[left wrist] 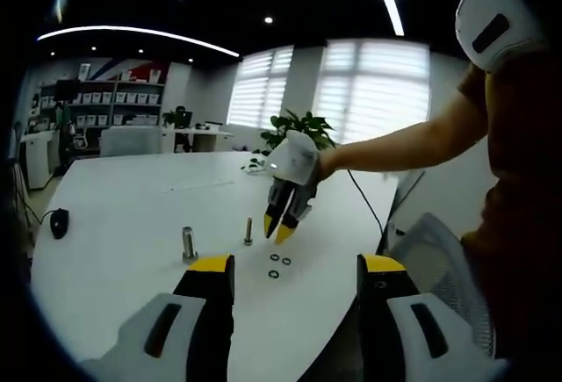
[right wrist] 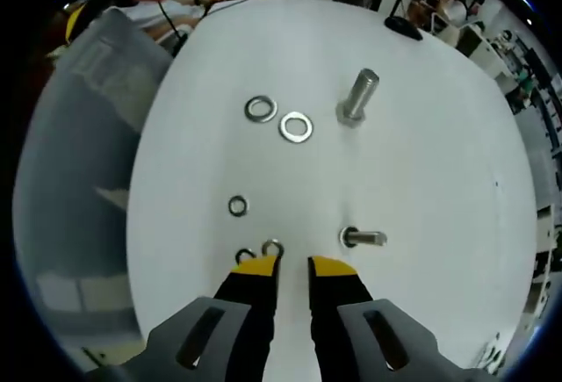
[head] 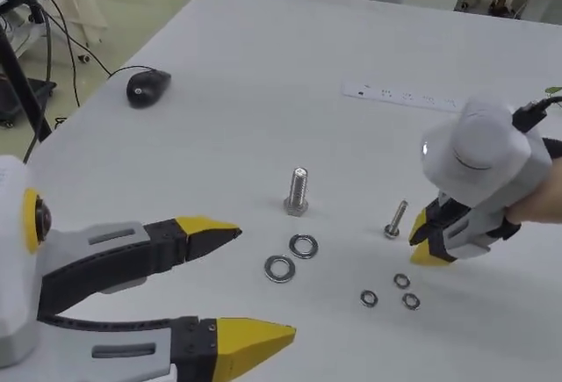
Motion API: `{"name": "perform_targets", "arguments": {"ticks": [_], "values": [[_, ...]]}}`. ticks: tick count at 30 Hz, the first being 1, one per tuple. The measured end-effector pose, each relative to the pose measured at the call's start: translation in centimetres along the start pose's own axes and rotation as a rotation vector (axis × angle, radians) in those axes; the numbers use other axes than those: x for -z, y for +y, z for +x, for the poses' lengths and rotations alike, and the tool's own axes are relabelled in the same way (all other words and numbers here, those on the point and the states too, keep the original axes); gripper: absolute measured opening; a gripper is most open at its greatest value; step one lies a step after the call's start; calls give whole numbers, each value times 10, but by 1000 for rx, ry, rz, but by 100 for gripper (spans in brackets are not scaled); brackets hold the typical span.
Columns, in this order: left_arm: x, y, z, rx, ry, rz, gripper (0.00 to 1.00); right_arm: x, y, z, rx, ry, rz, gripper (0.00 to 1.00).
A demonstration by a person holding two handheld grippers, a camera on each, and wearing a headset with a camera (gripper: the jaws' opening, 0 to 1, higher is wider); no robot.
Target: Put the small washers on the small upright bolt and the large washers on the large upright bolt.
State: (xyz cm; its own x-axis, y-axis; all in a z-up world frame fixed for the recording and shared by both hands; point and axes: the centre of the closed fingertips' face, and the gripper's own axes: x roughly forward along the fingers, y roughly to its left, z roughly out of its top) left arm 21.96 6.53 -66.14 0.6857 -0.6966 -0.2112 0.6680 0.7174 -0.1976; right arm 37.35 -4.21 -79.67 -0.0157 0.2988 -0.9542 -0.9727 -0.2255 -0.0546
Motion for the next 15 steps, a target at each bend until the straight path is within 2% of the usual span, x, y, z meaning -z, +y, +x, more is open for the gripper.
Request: {"name": "perform_targets", "arguments": {"ticks": [6,9,15], "values": [[0,-6,-1,3,2,8,55,8,21,6,-19,-4,21,14],[0,-9,-1,6,-3,10,55,16,30,10,-32,13,33,14],[-4,-10,0,14,-6,21,55,21,36,19,-35,19,55,15]]}}
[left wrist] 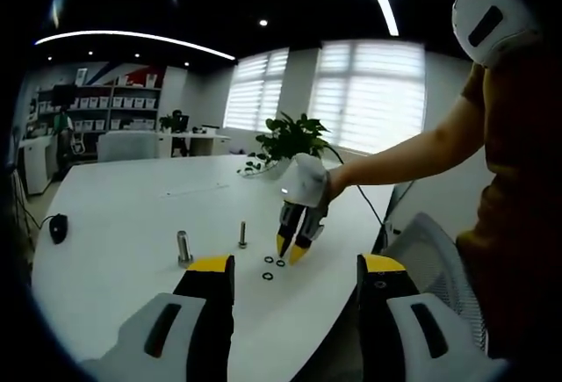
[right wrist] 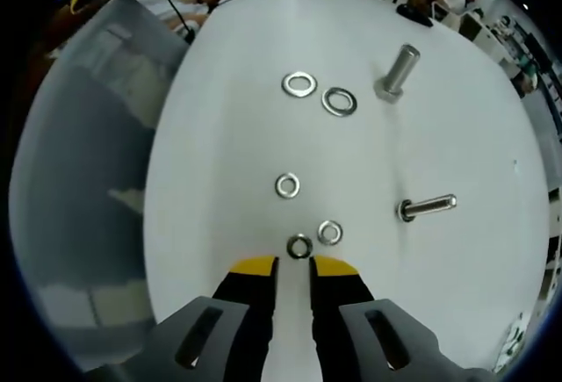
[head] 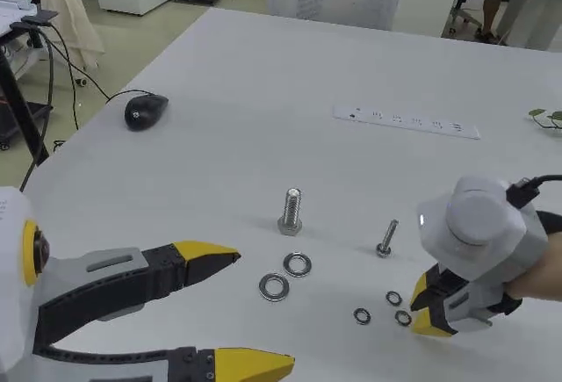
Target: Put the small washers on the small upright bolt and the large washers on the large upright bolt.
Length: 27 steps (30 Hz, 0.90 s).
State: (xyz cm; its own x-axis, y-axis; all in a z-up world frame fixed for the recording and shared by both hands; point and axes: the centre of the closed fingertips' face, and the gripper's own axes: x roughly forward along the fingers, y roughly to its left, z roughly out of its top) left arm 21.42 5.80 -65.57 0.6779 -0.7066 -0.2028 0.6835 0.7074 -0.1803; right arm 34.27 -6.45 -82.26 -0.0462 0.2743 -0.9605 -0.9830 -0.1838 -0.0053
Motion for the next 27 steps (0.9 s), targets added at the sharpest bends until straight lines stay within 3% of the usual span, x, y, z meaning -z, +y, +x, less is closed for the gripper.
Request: {"name": "perform_targets", "arguments": {"ticks": [4,12,19,22,27], "values": [[1,-1,0,7,7,5,55,-2,-3,3,12,-12,33,18],[2,0,1,9,20,6,55,-4,-3,4,12,-4,32,18],[7,7,2,-4,31,4,55,-5,-2,4,16,8,20,17],[13,12,3,-13,63,18,55,-6,-2,5,19,4,19,16],[16,17,5,-21,80,21,55,-6,-1,5,22,-2,26,16]]}}
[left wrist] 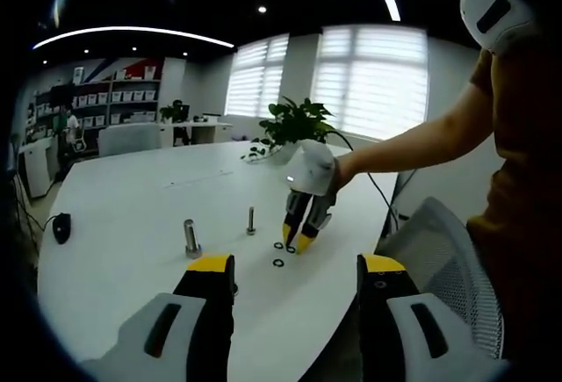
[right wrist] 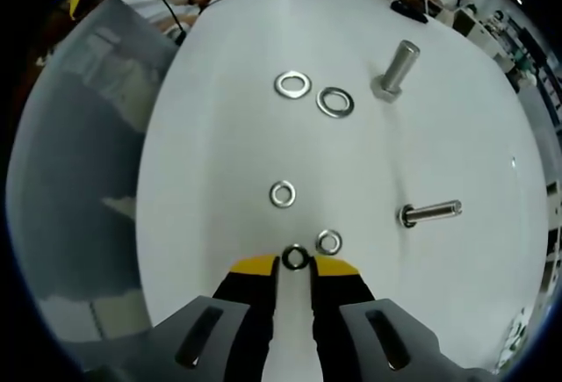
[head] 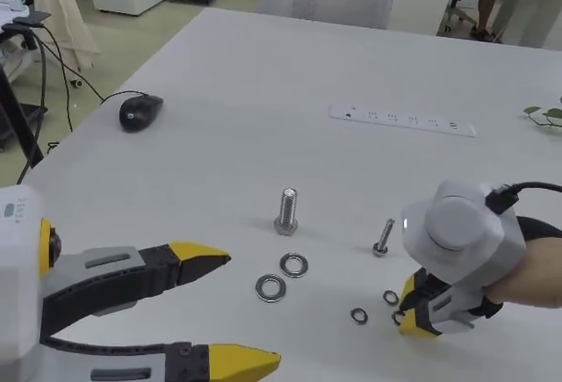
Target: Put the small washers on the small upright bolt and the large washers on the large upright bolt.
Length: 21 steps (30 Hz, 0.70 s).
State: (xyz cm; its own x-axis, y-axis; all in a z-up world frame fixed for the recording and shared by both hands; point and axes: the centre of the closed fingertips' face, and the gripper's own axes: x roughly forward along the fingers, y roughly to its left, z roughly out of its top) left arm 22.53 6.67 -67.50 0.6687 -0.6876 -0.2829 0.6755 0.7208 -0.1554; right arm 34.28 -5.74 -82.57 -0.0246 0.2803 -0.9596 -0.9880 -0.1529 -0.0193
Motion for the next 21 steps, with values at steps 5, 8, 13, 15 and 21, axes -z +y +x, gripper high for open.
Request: {"name": "perform_targets", "arguments": {"ticks": [5,8,13,15,21], "values": [[0,2,1,1,-2,-2,55,0,-1,0,3,6,-3,13],[2,3,2,2,4,-3,55,0,-1,0,-1,12,-4,13],[6,6,2,-4,18,-3,55,0,-1,1,-5,10,2,12],[6,6,2,-5,20,-5,55,0,0,0,-9,17,-10,12],[9,6,2,-5,26,-5,55,-4,-7,-19,-11,7,-2,12]]}}
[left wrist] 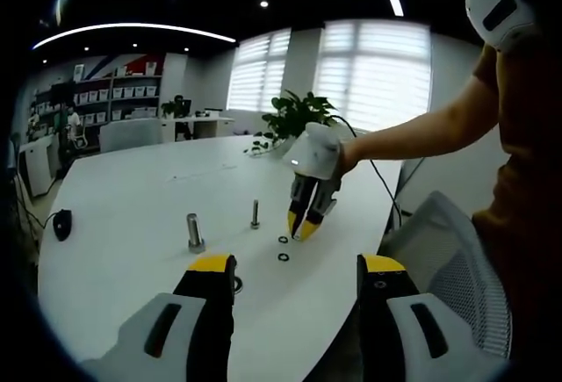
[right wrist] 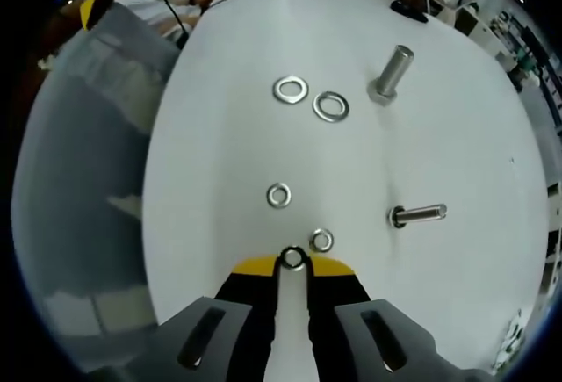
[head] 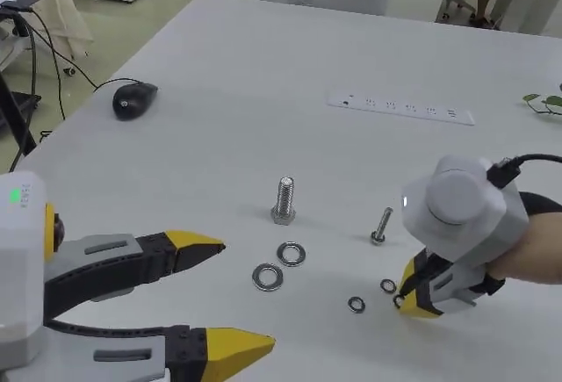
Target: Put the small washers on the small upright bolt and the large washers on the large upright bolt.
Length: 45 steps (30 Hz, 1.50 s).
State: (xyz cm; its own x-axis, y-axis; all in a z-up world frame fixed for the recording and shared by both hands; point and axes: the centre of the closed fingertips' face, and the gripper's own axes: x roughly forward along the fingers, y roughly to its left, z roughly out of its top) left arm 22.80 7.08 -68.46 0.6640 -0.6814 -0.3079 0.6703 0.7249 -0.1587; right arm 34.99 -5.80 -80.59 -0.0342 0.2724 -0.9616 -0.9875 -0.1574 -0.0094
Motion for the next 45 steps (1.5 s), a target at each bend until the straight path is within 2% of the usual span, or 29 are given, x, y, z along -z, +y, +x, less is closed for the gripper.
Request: {"name": "perform_targets", "arguments": {"ticks": [4,9,18,24,32,45], "values": [[2,1,0,2,2,-3,55,-3,-15,-17,21,-2,3,12],[3,1,2,7,2,-5,55,-13,-37,-37,78,-6,-20,12],[0,1,3,8,2,2,55,-29,-62,-48,119,-1,-53,12],[-5,4,1,-1,-12,-2,55,-34,-76,-49,129,3,-65,12],[0,6,0,-13,0,-15,55,-36,-79,-41,113,20,-82,12],[1,7,1,-20,-1,-25,55,-33,-83,-30,102,44,-101,12]]}}
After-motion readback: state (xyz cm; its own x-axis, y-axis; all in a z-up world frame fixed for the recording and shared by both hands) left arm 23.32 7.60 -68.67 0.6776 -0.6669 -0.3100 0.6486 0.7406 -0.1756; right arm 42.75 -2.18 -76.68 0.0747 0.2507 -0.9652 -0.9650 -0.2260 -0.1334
